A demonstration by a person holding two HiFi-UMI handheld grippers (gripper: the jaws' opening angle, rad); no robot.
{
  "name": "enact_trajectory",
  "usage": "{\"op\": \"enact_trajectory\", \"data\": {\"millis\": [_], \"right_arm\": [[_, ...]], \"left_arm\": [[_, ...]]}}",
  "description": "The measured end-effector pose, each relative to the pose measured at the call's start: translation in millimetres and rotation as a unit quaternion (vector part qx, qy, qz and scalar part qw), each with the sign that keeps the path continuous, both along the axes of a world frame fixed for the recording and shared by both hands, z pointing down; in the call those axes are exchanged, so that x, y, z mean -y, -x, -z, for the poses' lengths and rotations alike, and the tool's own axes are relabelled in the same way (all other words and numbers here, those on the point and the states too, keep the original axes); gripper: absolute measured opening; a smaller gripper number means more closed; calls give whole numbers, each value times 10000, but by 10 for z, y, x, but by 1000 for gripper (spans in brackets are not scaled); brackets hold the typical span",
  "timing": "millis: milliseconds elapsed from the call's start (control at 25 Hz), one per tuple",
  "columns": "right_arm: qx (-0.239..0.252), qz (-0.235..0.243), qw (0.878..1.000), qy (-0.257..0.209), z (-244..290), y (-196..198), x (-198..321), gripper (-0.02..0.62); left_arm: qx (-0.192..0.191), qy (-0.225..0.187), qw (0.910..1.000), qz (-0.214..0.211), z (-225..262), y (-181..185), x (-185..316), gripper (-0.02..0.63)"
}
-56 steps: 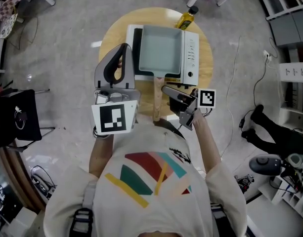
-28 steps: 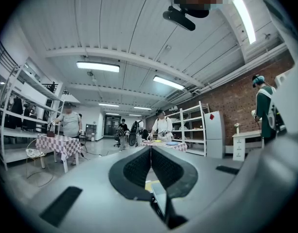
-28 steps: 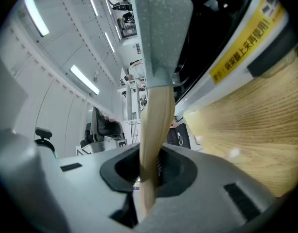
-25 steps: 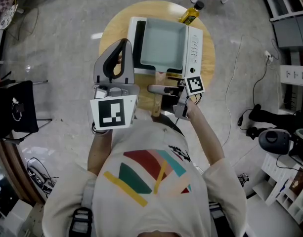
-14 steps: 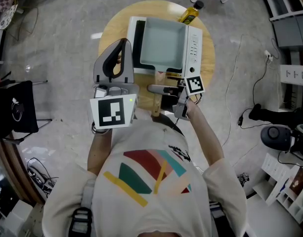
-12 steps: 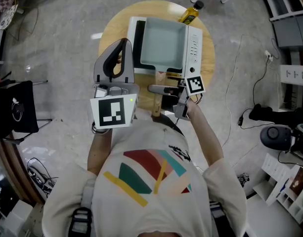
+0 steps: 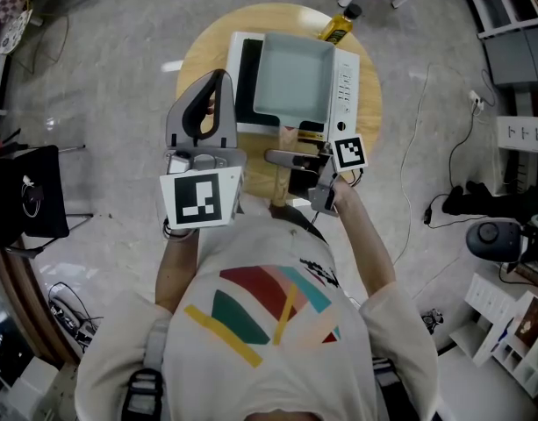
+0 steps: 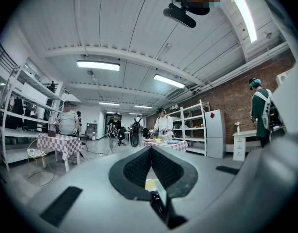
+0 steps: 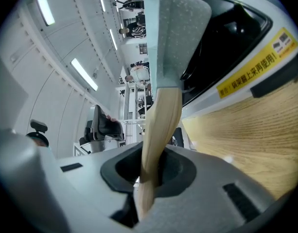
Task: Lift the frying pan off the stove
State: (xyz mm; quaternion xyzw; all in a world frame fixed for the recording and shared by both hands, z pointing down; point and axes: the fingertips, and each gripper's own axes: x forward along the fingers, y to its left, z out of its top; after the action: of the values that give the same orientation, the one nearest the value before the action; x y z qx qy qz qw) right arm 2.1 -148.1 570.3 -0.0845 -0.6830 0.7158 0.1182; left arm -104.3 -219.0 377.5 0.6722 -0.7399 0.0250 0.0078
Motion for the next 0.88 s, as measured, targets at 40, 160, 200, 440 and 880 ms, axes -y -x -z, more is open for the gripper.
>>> {"op": "enact_trajectory", "data": {"millis": [40, 160, 200, 440, 880], "right_arm": [[-8, -24, 10000, -8, 6, -3, 17, 35], [-42, -85, 9999, -84, 16, -16, 88, 35], [-54, -100, 9999, -117, 22, -23, 110, 35], [41, -142, 9991, -387, 206, 17, 215, 35], [439, -34, 9804, -1920, 1153, 245, 480, 38]], "left_arm": [[-2, -4, 10000, 4, -4, 8, -3, 5], [-34, -83, 9999, 63, 9, 42, 2, 5], [-51, -124, 9999, 100, 21, 55, 8, 5], [-97, -264, 9993, 236, 91, 134, 20, 5], [-30, -499, 9985, 243, 201, 166, -7, 5]]}}
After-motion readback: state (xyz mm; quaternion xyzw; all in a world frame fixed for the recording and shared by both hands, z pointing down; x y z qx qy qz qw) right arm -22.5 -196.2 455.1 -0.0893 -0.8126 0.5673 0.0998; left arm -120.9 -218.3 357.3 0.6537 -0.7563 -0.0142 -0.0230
